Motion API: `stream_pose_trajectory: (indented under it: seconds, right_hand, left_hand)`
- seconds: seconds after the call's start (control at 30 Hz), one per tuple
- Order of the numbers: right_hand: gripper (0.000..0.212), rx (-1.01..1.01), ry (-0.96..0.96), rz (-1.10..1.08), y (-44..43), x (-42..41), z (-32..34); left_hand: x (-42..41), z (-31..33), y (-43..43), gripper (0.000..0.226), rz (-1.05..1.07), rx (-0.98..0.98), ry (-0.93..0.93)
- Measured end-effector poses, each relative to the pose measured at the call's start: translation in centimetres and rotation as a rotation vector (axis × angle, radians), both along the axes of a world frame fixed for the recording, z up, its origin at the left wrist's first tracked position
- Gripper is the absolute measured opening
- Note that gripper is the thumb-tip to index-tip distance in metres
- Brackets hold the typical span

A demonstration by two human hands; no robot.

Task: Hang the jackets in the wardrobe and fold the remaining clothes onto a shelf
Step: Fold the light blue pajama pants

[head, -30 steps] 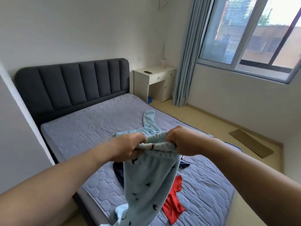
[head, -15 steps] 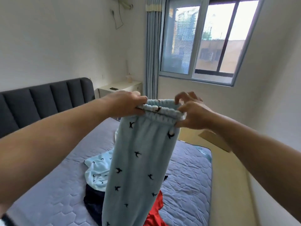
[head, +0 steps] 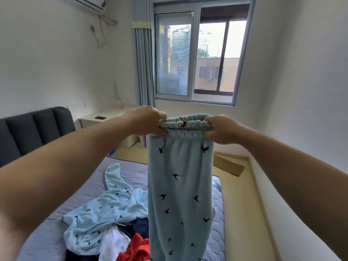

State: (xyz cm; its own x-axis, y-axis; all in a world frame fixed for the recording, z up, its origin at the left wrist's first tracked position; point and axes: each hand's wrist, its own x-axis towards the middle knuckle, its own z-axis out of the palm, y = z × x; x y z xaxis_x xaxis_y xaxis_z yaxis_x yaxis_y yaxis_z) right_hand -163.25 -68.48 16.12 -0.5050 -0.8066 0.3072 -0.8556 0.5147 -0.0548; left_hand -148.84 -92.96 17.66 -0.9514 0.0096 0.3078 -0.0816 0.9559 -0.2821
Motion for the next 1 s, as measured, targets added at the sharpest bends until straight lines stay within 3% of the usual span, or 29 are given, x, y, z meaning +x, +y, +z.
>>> stream_pose_trajectory:
  seconds: [0.1,0.23,0.3,0.5,0.8,0.87,0.93,1.0]
  right_hand:
    - [0.007,-0.131,-0.042,-0.02,1.6,-1.0,0.0]
    - [0.008,-0.452,-0.091,-0.033,3.4,-2.0,-0.3]
    - [0.02,-0.526,-0.117,-0.04,4.2,-2.3,-0.3]
    - [0.042,-0.368,-0.167,-0.049,5.9,-3.3,0.6]
    - [0.047,-0.392,-0.048,-0.093,6.4,-5.1,1.1]
    - [0.051,-0.312,-0.069,-0.124,6.5,-5.3,1.3]
    - [0.05,-0.318,-0.148,-0.116,6.9,-5.6,1.4]
    - [0.05,-0.31,-0.275,-0.101,7.1,-5.6,1.2]
  left_hand:
    - [-1.7,0.4,1.0,0.033,-0.063,0.061,0.005]
    - [-4.4,-0.2,2.6,0.024,-0.176,0.253,0.15]
    - [-5.7,-0.5,3.6,0.023,-0.182,0.326,0.197]
    - [-8.4,-0.4,6.2,0.023,-0.106,0.405,0.124]
    - [-10.1,-0.8,7.2,0.015,-0.102,0.454,0.156]
    - [-10.1,-0.7,7.4,0.013,-0.116,0.439,0.083]
    - [-10.5,-0.9,7.6,0.016,-0.149,0.44,0.177]
    - [-10.8,-1.2,8.1,0.016,-0.111,0.48,0.066]
